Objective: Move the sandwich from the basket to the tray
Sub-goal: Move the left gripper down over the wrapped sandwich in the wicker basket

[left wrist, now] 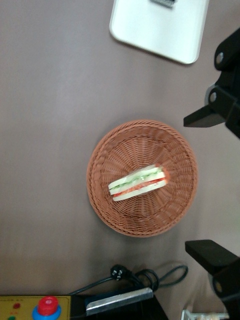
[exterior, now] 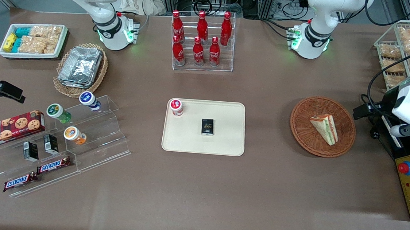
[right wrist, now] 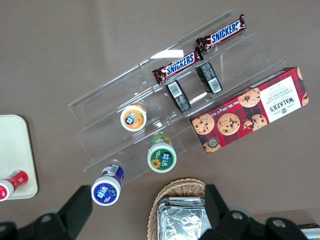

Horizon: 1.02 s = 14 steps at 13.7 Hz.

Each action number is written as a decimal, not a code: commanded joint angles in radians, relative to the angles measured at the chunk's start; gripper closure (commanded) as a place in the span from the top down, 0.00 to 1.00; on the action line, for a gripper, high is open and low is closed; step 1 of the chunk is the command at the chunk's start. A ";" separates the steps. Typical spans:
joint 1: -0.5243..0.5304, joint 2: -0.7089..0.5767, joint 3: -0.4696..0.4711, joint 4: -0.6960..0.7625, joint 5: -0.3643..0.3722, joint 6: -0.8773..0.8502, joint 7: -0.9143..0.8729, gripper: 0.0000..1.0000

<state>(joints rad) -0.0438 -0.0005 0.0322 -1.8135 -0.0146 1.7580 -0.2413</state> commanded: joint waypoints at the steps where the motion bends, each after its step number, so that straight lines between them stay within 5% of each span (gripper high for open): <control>1: 0.004 -0.139 0.023 -0.276 -0.004 0.174 -0.052 1.00; 5: 0.002 -0.127 0.025 -0.450 -0.002 0.386 -0.268 1.00; 14: -0.011 0.005 0.015 -0.662 -0.002 0.776 -0.286 1.00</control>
<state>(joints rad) -0.0485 -0.0182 0.0527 -2.4589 -0.0196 2.4914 -0.5072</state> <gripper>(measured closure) 0.000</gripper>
